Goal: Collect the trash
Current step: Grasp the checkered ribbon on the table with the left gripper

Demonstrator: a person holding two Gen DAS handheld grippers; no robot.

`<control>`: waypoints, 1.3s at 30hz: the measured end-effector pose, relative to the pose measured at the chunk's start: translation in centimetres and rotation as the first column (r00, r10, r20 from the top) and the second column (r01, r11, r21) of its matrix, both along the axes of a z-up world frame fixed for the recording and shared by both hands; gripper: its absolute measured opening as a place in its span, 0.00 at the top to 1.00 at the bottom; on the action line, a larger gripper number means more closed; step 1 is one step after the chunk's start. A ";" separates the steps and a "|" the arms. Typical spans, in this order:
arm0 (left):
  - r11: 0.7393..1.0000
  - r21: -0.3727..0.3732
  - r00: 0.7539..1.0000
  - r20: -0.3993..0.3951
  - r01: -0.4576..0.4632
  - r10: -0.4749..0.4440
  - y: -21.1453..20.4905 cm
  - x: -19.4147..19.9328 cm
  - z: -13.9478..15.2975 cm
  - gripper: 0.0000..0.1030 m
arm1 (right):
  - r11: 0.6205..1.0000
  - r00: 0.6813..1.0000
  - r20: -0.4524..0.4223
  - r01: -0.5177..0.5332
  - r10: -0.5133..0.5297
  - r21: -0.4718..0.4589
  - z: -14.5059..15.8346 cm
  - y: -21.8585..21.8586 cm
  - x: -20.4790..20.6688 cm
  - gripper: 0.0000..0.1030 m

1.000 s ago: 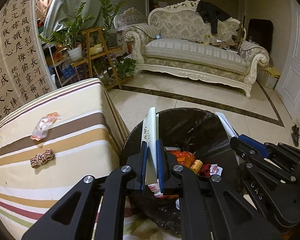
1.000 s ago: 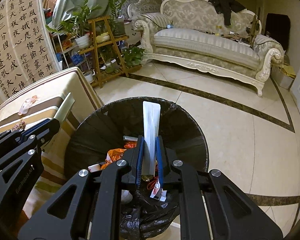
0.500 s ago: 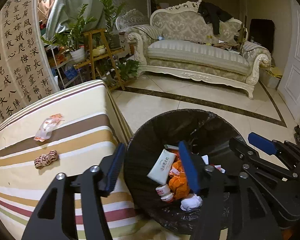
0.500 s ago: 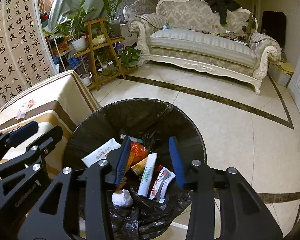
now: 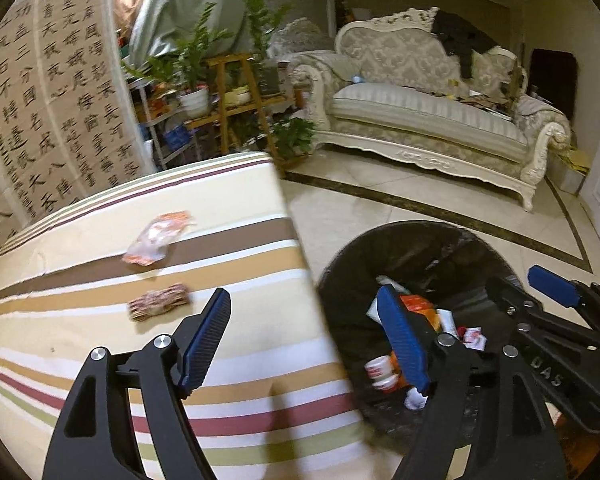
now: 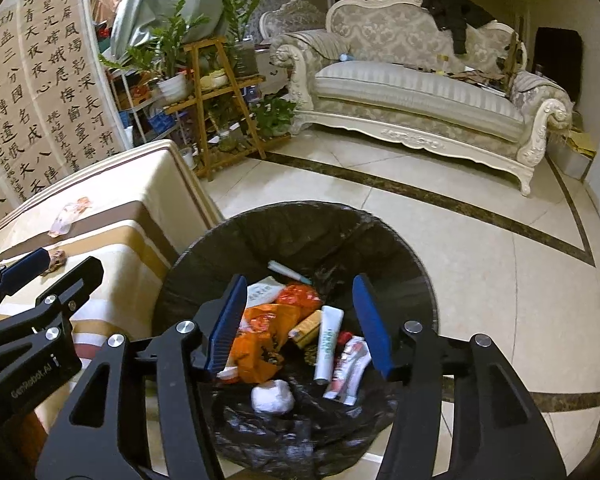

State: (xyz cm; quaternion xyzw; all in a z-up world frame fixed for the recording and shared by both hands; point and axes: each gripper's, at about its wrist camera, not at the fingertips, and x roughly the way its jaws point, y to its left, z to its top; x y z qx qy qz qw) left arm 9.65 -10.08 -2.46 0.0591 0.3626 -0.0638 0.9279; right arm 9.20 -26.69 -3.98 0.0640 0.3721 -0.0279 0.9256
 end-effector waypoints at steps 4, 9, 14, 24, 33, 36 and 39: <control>0.998 0.006 0.998 -0.009 -0.069 0.069 2.4 0.4 -0.2 0.28 | 0.999 0.999 -0.001 -0.040 0.040 0.004 0.2 1.6 0.4 0.48; 0.987 0.017 0.987 -0.035 -0.158 0.158 5.3 1.8 -0.8 0.28 | 0.996 0.996 0.002 -0.091 0.091 0.001 0.3 3.9 0.8 0.48; 0.983 0.030 0.982 -0.050 -0.179 0.181 6.4 3.4 -1.1 0.27 | 0.993 0.993 -0.006 -0.116 0.116 0.005 0.2 5.2 1.2 0.48; 0.991 0.012 0.986 -0.092 -0.136 0.136 7.2 4.2 -1.9 0.57 | 0.989 0.989 -0.022 -0.148 0.147 -0.007 0.0 6.5 1.4 0.48; 0.990 -0.065 0.988 -0.098 -0.123 0.116 9.5 3.7 -1.6 0.97 | 0.984 0.984 -0.020 -0.176 0.175 -0.020 0.4 8.0 1.5 0.48; 0.988 -0.075 0.987 -0.098 -0.132 0.125 10.4 3.2 -1.4 0.98 | 0.982 0.982 -0.018 -0.188 0.188 -0.026 0.5 8.7 1.5 0.48; 0.986 -0.084 0.986 -0.102 -0.141 0.133 11.0 2.5 -1.4 0.98 | 0.980 0.980 -0.019 -0.197 0.196 -0.028 0.5 9.2 1.6 0.48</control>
